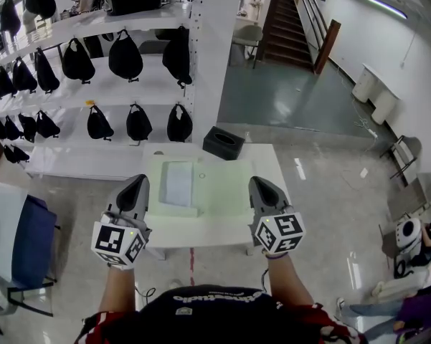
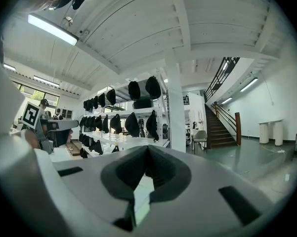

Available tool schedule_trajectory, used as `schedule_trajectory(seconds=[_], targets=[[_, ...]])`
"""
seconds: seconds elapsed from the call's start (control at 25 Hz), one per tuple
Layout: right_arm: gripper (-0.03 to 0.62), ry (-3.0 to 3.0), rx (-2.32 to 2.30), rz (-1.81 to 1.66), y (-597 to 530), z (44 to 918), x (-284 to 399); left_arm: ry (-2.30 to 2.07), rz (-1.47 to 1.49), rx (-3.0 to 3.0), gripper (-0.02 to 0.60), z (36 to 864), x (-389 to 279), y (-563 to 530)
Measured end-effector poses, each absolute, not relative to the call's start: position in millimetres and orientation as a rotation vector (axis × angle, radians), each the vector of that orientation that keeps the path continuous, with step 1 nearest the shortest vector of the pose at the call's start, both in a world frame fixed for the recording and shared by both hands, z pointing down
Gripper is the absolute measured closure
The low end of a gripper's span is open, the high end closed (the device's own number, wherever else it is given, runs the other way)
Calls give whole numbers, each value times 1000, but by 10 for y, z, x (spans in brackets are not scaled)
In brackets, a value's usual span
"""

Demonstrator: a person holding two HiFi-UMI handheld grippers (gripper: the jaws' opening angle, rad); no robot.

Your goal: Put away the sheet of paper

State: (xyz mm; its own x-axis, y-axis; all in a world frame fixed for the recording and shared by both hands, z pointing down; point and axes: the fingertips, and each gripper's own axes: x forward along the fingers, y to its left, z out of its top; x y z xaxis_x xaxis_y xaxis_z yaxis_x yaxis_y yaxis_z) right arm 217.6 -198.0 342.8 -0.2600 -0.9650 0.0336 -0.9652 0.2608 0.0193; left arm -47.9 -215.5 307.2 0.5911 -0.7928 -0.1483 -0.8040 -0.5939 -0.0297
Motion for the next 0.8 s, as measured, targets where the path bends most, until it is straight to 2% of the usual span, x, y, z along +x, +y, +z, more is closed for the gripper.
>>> schedule_trajectory(seconds=[0.8], targets=[[597,-2379,1896,13,-1988,3596,2174,1412,135,-2722,577,3221,-495,-2200]])
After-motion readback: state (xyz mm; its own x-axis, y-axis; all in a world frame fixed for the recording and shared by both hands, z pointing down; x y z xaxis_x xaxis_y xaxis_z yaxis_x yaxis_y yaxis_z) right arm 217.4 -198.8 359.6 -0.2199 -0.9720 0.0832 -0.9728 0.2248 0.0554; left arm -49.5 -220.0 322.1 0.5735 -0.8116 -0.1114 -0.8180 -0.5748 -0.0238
